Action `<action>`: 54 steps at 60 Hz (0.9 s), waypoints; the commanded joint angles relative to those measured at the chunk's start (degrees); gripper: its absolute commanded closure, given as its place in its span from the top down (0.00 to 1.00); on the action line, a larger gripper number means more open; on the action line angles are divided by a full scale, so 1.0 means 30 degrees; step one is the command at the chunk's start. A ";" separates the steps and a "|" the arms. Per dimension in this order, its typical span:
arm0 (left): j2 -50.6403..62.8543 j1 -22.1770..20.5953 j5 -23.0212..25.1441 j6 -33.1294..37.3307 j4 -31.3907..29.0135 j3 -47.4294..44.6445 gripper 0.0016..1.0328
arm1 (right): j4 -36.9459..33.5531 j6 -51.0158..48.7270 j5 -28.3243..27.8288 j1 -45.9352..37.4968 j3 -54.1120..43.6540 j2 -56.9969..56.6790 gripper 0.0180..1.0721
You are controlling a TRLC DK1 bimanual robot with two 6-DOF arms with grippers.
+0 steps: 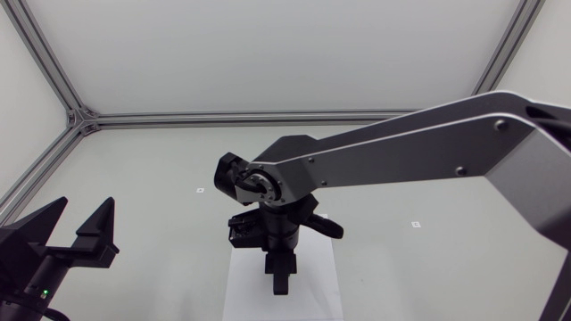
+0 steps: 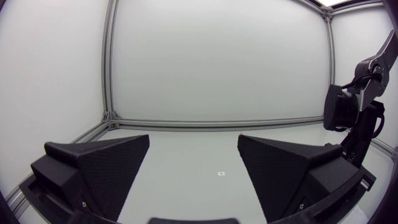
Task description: Pick up the orange 2x2 brick with the right arm and stack it on top of the green 2x2 brick in the center
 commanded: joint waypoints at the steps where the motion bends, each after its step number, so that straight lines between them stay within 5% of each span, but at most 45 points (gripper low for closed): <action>1: -0.0151 0.0104 0.0084 0.0243 -0.0288 -0.0783 0.96 | -0.0080 -0.0476 -0.0567 -0.0100 -0.0796 0.1222 0.06; 30: -0.0151 0.0104 0.0084 0.0243 -0.0259 -0.0783 0.96 | 0.0946 0.0227 0.0781 0.0661 -0.1733 0.0900 0.06; 54: -0.0151 0.0104 0.0084 0.0243 -0.0259 -0.0783 0.96 | 0.0799 -0.0329 -0.0772 -0.0100 -0.1323 0.1252 0.06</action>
